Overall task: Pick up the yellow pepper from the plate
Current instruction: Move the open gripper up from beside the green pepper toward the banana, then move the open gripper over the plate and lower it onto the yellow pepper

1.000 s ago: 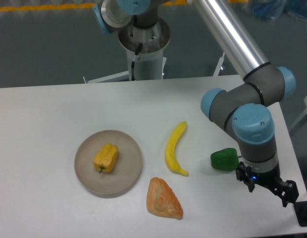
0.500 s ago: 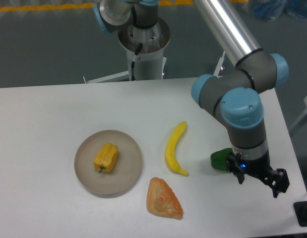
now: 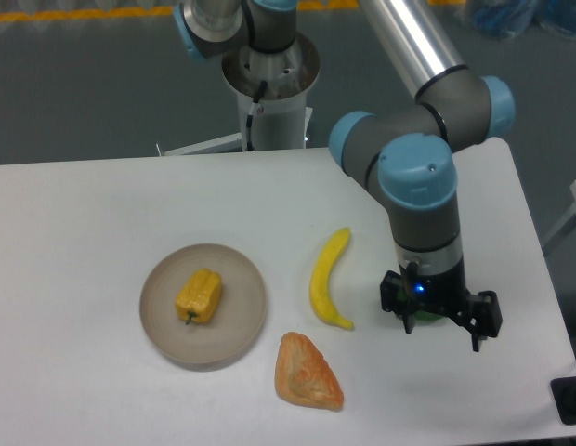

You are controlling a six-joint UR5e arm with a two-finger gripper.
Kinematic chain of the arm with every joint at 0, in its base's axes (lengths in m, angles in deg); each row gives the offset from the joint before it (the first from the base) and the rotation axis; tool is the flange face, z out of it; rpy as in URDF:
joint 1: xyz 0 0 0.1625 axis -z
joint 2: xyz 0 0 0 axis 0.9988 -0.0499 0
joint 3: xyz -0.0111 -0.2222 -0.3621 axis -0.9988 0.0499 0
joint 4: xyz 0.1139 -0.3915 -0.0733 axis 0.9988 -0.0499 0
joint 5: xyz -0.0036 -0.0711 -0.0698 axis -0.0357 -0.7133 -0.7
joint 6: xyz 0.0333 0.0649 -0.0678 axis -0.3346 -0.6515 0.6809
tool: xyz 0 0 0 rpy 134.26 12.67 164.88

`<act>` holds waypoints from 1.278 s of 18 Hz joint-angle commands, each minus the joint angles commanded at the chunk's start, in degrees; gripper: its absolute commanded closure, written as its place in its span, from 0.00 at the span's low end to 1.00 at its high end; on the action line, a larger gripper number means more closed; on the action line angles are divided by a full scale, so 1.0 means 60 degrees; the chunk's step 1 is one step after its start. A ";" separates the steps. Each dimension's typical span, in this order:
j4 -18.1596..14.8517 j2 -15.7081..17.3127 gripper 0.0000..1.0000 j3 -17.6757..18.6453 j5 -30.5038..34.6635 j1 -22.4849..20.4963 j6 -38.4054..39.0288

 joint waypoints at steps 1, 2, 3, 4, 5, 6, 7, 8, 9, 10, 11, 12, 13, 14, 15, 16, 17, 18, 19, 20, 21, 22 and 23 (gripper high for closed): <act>0.0000 0.0001 0.00 0.0045 0.0013 0.0073 0.0320; 0.0000 0.0030 0.00 0.0046 0.0013 0.0146 0.0643; 0.0000 0.0045 0.00 0.0089 0.0013 0.0190 0.0892; 0.0000 0.0059 0.00 0.0162 -0.0001 0.0234 0.1098; 0.0000 0.0147 0.00 0.0221 -0.0016 0.0292 0.1288; 0.0000 0.0234 0.00 0.0294 -0.0016 0.0380 0.1479; 0.0000 0.0279 0.00 0.0396 -0.0016 0.0482 0.1698; 0.0000 0.0381 0.00 0.0542 -0.0031 0.0541 0.1846; 0.0000 0.0440 0.00 0.0602 -0.0045 0.0673 0.2021; 0.0000 0.0498 0.00 0.0646 -0.0104 0.0761 0.2327; 0.0000 0.0528 0.00 0.0704 -0.0177 0.0834 0.2707; 0.0000 0.0543 0.00 0.0748 -0.0308 0.0864 0.3030; 0.0000 0.0644 0.00 0.0908 -0.0556 0.1067 0.3367; 0.0000 0.0703 0.00 0.1040 -0.0631 0.1229 0.3588; 0.0015 0.0719 0.00 0.1158 -0.0646 0.1419 0.4054; 0.0000 0.0719 0.00 0.1202 -0.0617 0.1595 0.4334; 0.0000 0.0719 0.00 0.1319 -0.0617 0.1742 0.4468; 0.0000 0.0762 0.00 0.1509 -0.0617 0.1874 0.4527; 0.0015 0.1024 0.00 0.1887 -0.0617 0.1947 0.4513; 0.0058 0.1171 0.00 0.2225 -0.0617 0.2035 0.4455; 0.0160 0.1274 0.00 0.2504 -0.0602 0.2152 0.4382; 0.0176 0.1507 0.00 0.2826 -0.0588 0.2255 0.4352; 0.0190 0.1582 0.00 0.3061 -0.0602 0.2299 0.4352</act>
